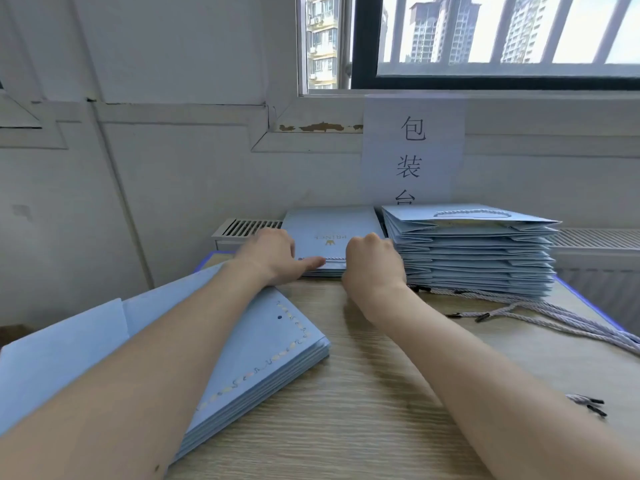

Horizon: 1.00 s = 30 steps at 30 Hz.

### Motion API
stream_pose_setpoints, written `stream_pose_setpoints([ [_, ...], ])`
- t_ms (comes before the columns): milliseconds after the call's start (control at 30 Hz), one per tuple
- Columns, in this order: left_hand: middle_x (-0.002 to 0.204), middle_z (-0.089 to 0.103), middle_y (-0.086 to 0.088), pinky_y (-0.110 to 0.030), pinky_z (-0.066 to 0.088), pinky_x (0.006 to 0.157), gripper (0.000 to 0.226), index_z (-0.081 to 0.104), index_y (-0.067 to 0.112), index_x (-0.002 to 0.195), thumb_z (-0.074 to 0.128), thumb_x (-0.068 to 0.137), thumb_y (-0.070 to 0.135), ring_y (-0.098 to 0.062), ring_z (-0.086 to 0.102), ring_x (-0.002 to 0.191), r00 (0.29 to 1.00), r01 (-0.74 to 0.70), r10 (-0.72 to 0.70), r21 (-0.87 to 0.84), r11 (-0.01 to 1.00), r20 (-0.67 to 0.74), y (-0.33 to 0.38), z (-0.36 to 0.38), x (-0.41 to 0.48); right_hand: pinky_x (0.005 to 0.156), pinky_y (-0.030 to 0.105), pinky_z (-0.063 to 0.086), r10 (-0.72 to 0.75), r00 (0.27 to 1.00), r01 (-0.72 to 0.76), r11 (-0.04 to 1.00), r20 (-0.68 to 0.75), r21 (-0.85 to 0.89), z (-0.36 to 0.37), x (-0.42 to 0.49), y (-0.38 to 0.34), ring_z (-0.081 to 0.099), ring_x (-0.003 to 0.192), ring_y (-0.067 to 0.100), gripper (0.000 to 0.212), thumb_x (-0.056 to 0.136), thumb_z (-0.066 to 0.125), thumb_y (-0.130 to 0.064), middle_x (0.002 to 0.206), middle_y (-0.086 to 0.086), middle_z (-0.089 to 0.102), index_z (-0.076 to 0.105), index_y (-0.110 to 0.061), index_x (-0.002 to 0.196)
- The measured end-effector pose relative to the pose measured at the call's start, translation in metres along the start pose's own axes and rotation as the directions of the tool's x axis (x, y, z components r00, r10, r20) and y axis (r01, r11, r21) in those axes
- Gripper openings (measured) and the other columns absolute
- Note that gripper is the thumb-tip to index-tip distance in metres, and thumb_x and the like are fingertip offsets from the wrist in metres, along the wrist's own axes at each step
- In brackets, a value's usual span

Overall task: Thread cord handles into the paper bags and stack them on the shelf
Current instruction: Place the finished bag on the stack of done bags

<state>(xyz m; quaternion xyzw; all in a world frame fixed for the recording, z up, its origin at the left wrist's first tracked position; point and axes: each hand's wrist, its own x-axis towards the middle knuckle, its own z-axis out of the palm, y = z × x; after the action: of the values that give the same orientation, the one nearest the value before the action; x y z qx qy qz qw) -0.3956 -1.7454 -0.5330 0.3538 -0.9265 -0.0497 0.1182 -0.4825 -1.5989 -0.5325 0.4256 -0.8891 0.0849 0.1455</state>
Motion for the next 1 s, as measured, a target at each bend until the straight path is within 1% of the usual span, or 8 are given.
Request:
stream_pose_setpoints([
  [67,0.088,0.062,-0.004,-0.033,0.049,0.075,0.065,0.062,0.012,0.075,0.058,0.077,0.077,-0.023,0.059,0.09,0.999,-0.005,0.009,0.09,0.996,-0.037,0.006,0.004,-0.002,0.065,0.033,0.045,0.005,1.0,-0.005,1.0,-0.009,0.03,0.0,0.0,0.002,0.053,0.111,0.035,0.017,0.089,0.051,0.007,0.091,0.011,0.049,0.052,-0.01,0.092],
  [200,0.102,0.06,-0.004,-0.033,0.047,0.082,0.058,0.056,0.017,0.082,0.063,0.075,0.075,-0.025,0.056,0.101,0.997,0.001,0.007,0.102,0.995,-0.075,0.008,0.007,-0.005,0.068,0.031,0.043,-0.009,1.0,0.01,1.0,-0.011,0.01,0.008,-0.003,0.001,0.051,0.115,0.034,0.029,0.089,0.048,0.012,0.109,0.016,0.059,0.061,-0.005,0.109],
  [400,0.112,0.06,-0.008,-0.034,0.045,0.083,0.057,0.057,0.014,0.097,0.061,0.082,0.069,-0.027,0.056,0.107,1.0,0.026,-0.029,0.162,0.986,0.013,0.018,0.002,-0.005,0.069,0.03,0.042,-0.03,0.999,0.03,0.999,0.034,-0.014,0.009,-0.002,0.002,0.044,0.127,0.039,0.033,0.091,0.049,0.01,0.117,0.02,0.058,0.058,-0.003,0.119],
  [500,0.116,0.059,-0.012,-0.032,0.039,0.075,0.055,0.05,0.013,0.092,0.056,0.086,0.067,-0.028,0.055,0.106,0.996,0.02,-0.038,0.201,0.979,0.083,0.023,-0.003,-0.003,0.071,0.032,0.043,-0.038,0.998,0.036,0.999,0.053,0.028,0.002,-0.002,0.005,0.048,0.12,0.037,0.029,0.089,0.047,0.012,0.103,0.017,0.054,0.059,-0.003,0.111],
  [567,0.116,0.06,-0.016,-0.033,0.04,0.073,0.056,0.056,0.009,0.092,0.054,0.09,0.065,-0.029,0.056,0.102,0.993,0.035,-0.054,0.169,0.985,0.11,0.026,-0.009,-0.005,0.069,0.032,0.042,-0.045,0.997,0.041,0.997,0.064,0.066,-0.005,-0.004,0.007,0.05,0.115,0.036,0.02,0.089,0.047,0.012,0.089,0.013,0.047,0.057,-0.004,0.093],
  [667,0.124,0.055,-0.021,-0.04,0.047,0.086,0.063,0.06,-0.002,0.112,0.053,0.093,0.058,-0.033,0.057,0.111,0.995,0.076,-0.08,0.065,0.995,0.062,0.027,-0.016,-0.014,0.067,0.03,0.037,-0.063,0.996,0.056,0.994,0.066,0.095,-0.014,-0.01,0.011,0.051,0.097,0.032,0.033,0.091,0.049,0.005,0.072,0.008,0.041,0.036,-0.01,0.064],
  [767,0.138,0.045,-0.012,-0.042,0.044,0.102,0.058,0.056,0.005,0.127,0.052,0.096,0.053,-0.029,0.047,0.126,0.999,0.041,-0.041,-0.003,0.999,-0.034,0.034,-0.032,-0.029,0.067,0.03,0.036,-0.084,0.995,0.076,0.987,0.051,0.144,-0.021,-0.018,0.015,0.049,0.091,0.028,0.036,0.093,0.05,-0.004,0.081,0.009,0.046,0.034,-0.013,0.063],
  [1000,0.145,0.041,0.008,-0.04,0.042,0.104,0.064,0.05,0.026,0.136,0.048,0.089,0.068,-0.017,0.042,0.131,0.991,-0.029,0.023,-0.046,0.999,-0.134,0.035,-0.066,-0.141,0.061,0.035,0.045,-0.071,0.99,0.111,0.928,-0.125,0.356,-0.041,-0.067,0.038,0.055,0.076,0.027,0.023,0.093,0.049,-0.011,0.085,0.0,0.055,0.053,-0.009,0.071],
])
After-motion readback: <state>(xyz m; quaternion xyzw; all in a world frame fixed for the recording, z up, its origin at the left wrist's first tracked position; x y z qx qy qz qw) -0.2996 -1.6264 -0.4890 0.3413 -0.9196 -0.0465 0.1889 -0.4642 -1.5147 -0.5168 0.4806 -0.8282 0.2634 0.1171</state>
